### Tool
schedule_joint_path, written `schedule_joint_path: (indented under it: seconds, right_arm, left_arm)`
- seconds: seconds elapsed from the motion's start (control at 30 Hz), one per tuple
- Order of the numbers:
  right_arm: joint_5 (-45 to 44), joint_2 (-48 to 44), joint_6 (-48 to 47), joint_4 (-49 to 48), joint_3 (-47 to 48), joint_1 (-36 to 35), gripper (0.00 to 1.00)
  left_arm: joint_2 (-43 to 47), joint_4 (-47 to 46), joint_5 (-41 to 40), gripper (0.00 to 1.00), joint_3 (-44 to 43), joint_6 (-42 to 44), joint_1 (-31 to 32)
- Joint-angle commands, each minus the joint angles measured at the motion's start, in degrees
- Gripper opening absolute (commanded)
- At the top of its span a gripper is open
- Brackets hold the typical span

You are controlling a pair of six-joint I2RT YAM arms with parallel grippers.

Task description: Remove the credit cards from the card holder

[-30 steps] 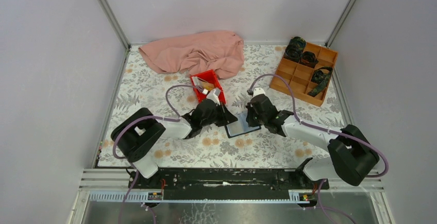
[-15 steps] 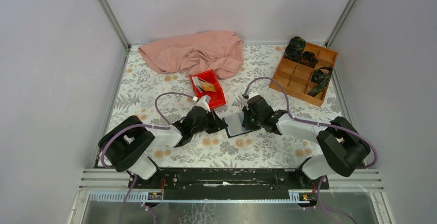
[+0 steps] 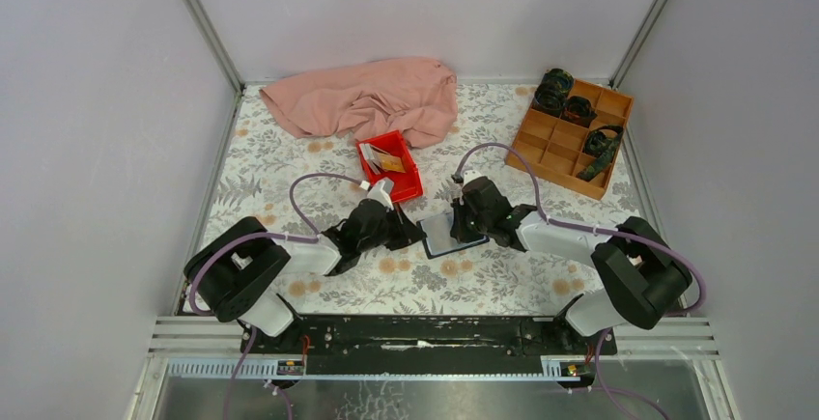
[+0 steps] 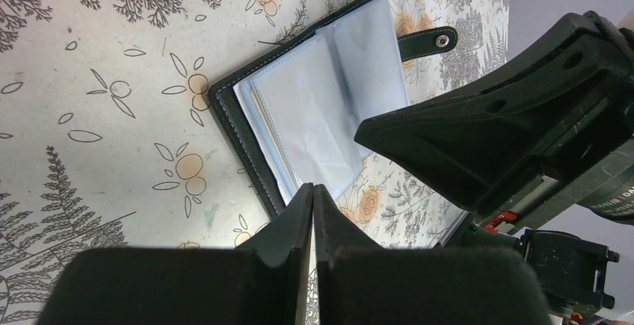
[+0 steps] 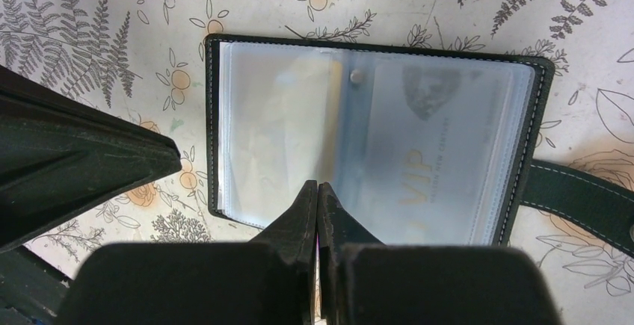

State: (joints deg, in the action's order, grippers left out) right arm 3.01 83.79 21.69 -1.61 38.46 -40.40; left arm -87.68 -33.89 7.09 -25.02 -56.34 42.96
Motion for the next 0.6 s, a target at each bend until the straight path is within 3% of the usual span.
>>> schedule_joint_path:
  seconds: [0.0,0.57]
  right_arm:
    - [1.37,2.14,-0.26,-2.04,2.16,-0.38,0.00]
    - [0.02,3.07,0.81,-2.05,0.97,-0.38,0.00]
  left_arm:
    - [0.16,-3.20,-0.46,0.08,0.93,0.44,-0.59]
    - [0.10,-4.56,0.31,0.12,1.75,0.26,-1.12]
